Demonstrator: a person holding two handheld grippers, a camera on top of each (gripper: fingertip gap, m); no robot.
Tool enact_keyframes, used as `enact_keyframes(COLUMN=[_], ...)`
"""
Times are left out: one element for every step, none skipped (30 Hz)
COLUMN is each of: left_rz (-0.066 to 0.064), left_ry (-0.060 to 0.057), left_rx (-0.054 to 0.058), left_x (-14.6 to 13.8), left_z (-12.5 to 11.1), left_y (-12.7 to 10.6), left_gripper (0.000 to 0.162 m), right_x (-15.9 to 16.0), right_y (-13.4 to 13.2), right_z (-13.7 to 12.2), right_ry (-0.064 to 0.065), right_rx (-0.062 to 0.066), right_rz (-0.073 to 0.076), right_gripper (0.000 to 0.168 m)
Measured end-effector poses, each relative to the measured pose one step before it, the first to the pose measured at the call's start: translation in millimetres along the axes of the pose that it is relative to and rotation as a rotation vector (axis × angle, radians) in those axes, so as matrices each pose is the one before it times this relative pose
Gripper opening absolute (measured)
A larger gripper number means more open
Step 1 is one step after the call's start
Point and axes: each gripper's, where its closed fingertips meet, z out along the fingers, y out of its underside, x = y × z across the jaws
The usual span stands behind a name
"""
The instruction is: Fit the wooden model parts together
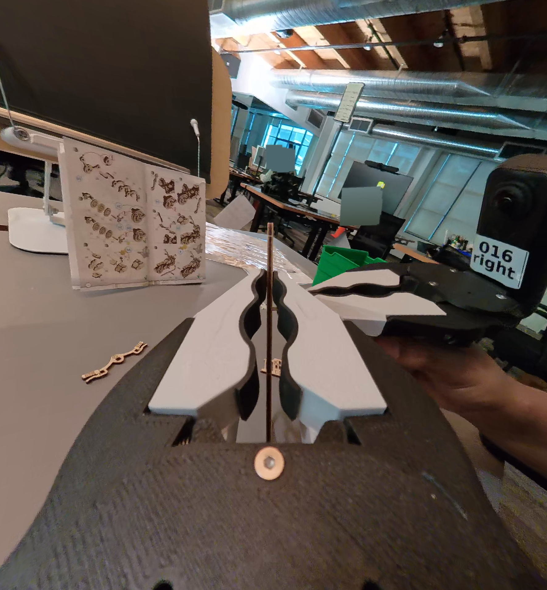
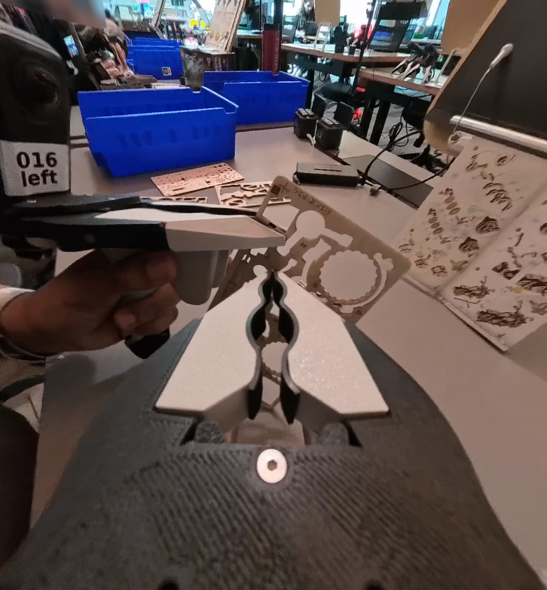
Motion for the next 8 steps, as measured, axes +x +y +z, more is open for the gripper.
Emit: enact_keyframes(left_rz=[-0.0017, -0.0019, -0.0184, -0.0419, -0.0641, -0.0926, -0.144, -0.189], left_ry=[0.002, 0.0027, 0.0148, 0.0326, 0.045, 0.0739, 0.0972, 0.1139], left_rx=[-0.0038, 0.0085, 0.0147, 0.0184, 0.0293, 0.0443, 0.0404, 0.0229], left_x=[-1.48, -1.54, -0.89, -0.07, -0.16, 1.48, 1.31, 0.44], left_z=[-0.04, -0.79, -1.31, -1.47, -2.24, -3.15, -3.07, -3.25], left_y=[-0.47, -1.8, -3.02, -3.94, -5.79, -8.21, -8.54, -7.21], left_gripper=[0.0, 0.0, 0.0, 0.0, 0.0, 0.0, 0.0, 0.0], right_x=[3.55, 4.3, 5.43, 7.2, 8.5, 8.68, 7.86, 6.24], right_y=[-1.45, -5.68, -8.16, -8.62, -7.75, -6.34, -4.98, -3.92], right_z=[-2.24, -4.38, -6.09, -6.22, -5.61, -4.98, -4.4, -3.64], right_ry=[0.0129, 0.01, 0.0088, 0.0132, 0.0185, 0.0188, 0.0161, 0.0119], right_rx=[-0.0009, 0.0327, 0.0535, 0.0576, 0.0526, 0.0466, 0.0411, 0.0372], right_rz=[-0.0149, -0.0078, 0.0012, 0.0109, 0.0208, 0.0275, 0.0295, 0.0283], right_gripper=[0.0, 0.0, 0.0, 0.0, 0.0, 0.0, 0.0, 0.0])
